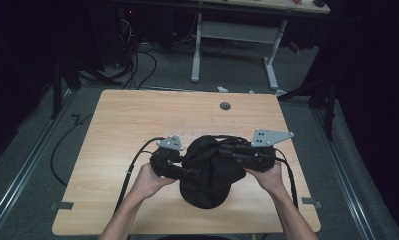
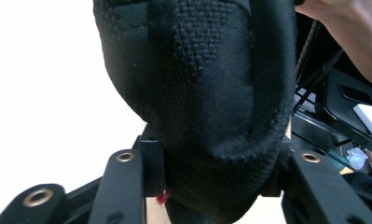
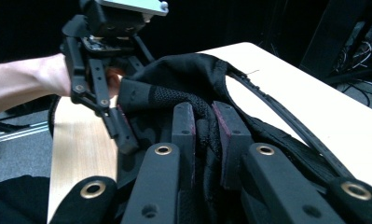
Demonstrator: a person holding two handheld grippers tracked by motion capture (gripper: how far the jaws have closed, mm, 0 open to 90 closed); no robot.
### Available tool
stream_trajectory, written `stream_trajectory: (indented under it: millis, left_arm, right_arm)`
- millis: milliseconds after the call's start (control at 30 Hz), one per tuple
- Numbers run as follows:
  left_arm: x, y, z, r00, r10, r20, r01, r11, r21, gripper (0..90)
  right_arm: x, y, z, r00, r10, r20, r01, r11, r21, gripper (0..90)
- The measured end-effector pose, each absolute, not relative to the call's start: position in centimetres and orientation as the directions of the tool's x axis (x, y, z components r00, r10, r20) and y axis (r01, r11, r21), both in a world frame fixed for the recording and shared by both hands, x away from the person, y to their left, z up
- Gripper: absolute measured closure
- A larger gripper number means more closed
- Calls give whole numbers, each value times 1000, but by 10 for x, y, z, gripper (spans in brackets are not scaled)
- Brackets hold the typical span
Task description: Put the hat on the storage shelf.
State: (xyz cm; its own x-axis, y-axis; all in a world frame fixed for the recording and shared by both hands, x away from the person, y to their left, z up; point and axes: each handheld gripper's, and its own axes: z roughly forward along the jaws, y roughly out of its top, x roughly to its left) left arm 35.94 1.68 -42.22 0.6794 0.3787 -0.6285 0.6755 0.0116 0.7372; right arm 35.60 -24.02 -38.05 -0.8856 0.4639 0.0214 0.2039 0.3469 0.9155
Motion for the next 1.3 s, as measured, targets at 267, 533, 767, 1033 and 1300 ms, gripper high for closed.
stream_trajectory:
  millis: [267,533,767,1033,1300]
  left_arm:
    - [347,17,-411,707,363,-607,661,-34,750,680]
    - [341,22,-408,721,367,-588,644,-42,764,815]
    - [342,30,-409,700,409,-585,635,17,772,858]
    - [341,35,-405,683,449,-577,615,73,785,865]
    - [342,46,-402,653,478,-587,603,141,785,864]
  right_arm:
    - [359,-234,-375,-878,479,1,193,354,915,799]
    - [366,-225,-376,-874,485,8,205,354,912,794]
    - [368,-221,-375,-876,481,37,225,338,914,724]
    - [360,-223,-371,-853,521,23,228,334,914,510]
    - [345,-243,-361,-825,565,23,219,281,934,421]
